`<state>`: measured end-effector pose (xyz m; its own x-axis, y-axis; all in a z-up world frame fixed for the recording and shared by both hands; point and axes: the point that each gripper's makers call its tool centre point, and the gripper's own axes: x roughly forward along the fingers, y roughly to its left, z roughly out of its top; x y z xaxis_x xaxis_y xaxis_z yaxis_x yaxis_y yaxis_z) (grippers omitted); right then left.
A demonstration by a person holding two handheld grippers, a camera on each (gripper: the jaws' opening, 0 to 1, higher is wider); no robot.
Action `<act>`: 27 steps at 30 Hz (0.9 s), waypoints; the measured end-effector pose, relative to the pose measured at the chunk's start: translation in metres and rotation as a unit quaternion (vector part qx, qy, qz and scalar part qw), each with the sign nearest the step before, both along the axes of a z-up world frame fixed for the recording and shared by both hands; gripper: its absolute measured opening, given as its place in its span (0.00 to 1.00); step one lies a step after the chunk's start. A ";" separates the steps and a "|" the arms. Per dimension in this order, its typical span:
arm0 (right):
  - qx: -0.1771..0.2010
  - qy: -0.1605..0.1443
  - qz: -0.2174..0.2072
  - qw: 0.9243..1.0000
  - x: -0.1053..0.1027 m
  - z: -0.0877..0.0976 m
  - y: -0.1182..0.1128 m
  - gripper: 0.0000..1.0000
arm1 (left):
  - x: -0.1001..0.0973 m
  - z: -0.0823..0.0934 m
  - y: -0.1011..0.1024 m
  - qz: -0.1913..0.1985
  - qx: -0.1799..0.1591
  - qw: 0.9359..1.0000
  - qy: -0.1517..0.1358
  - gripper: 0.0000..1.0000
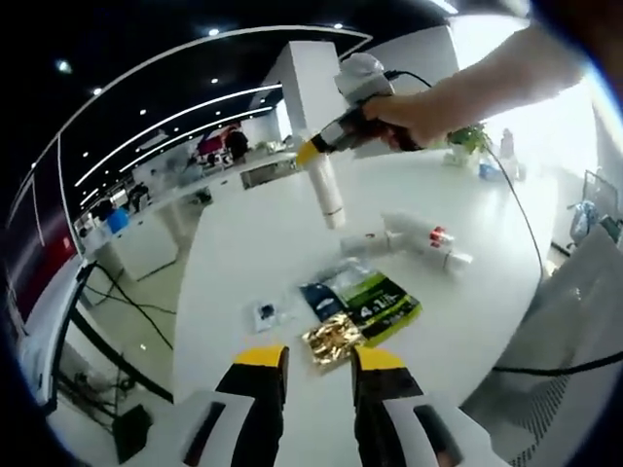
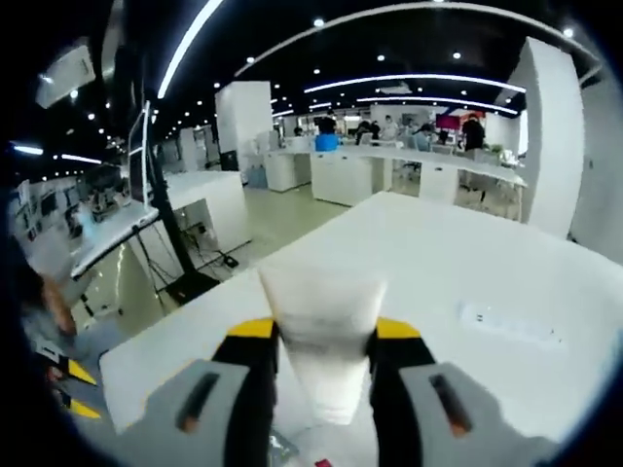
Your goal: Arrange the skincare products in the storage area until every visible bottle or jar stands upright without overlapping.
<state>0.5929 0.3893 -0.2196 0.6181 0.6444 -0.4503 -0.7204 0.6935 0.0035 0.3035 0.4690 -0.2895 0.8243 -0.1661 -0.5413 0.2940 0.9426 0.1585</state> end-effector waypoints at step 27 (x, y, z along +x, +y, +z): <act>0.008 -0.033 -0.121 0.992 0.038 -0.036 0.015 0.36 | 0.002 0.001 0.009 0.014 0.005 1.000 -0.008 0.24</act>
<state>0.6312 0.4041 -0.2556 0.7831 0.4806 -0.3947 -0.5325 0.8460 -0.0263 0.3053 0.4777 -0.2885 0.8366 -0.1385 -0.5300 0.2656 0.9487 0.1713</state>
